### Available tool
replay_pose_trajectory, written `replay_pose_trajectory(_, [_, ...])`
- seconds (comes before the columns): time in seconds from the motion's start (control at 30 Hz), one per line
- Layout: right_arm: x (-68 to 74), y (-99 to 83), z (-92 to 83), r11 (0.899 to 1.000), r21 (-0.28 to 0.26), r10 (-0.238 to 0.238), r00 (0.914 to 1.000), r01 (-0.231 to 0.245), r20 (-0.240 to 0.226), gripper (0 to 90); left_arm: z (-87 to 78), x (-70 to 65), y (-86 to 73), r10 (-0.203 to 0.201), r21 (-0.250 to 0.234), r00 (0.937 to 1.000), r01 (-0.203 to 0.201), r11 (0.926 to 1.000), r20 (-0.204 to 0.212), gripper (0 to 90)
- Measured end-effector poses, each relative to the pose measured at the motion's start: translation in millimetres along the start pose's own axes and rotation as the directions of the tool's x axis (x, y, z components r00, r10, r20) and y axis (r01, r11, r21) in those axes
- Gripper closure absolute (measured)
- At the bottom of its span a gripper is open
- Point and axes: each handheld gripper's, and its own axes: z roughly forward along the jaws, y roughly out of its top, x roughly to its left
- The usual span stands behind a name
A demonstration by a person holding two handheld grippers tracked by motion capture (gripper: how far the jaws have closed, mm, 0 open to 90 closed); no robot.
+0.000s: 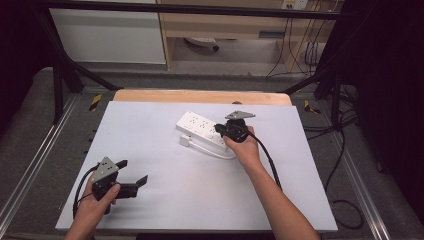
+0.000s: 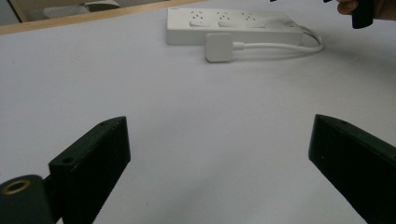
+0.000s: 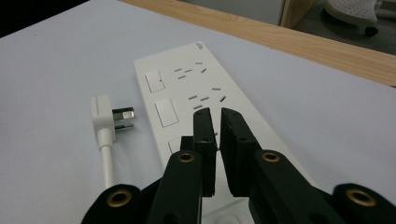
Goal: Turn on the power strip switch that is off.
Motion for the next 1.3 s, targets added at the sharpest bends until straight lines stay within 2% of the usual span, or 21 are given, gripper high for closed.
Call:
replay_pose_trajectory(0.07, [1.4, -1.5, 1.5, 1.000, 0.008, -0.015, 0.9999, 0.015, -0.002, 86.1, 0.1, 0.0, 0.0, 0.001, 0.000, 1.0000, -0.001, 1.0000, 0.001, 5.5])
replay_pose_trajectory(0.53, [9.9, -5.3, 11.0, 1.000, 0.024, -0.015, 0.9996, 0.016, -0.023, 88.5, 0.1, -0.3, 0.1, 0.003, -0.001, 1.0000, -0.003, 1.0000, 0.000, 5.5])
replay_pose_trajectory(0.77, [14.1, -8.9, 14.8, 0.998, 0.047, -0.043, 0.9988, 0.044, -0.025, 88.3, 0.1, -0.3, 0.3, 0.005, -0.002, 1.0000, -0.005, 1.0000, 0.002, 5.5])
replay_pose_trajectory(1.3, [20.4, -11.1, 21.0, 0.998, 0.029, -0.049, 0.9981, 0.050, -0.037, 90.0, 0.1, -0.5, 0.3, 0.007, 0.001, 1.0000, -0.007, 1.0000, 0.004, 5.5])
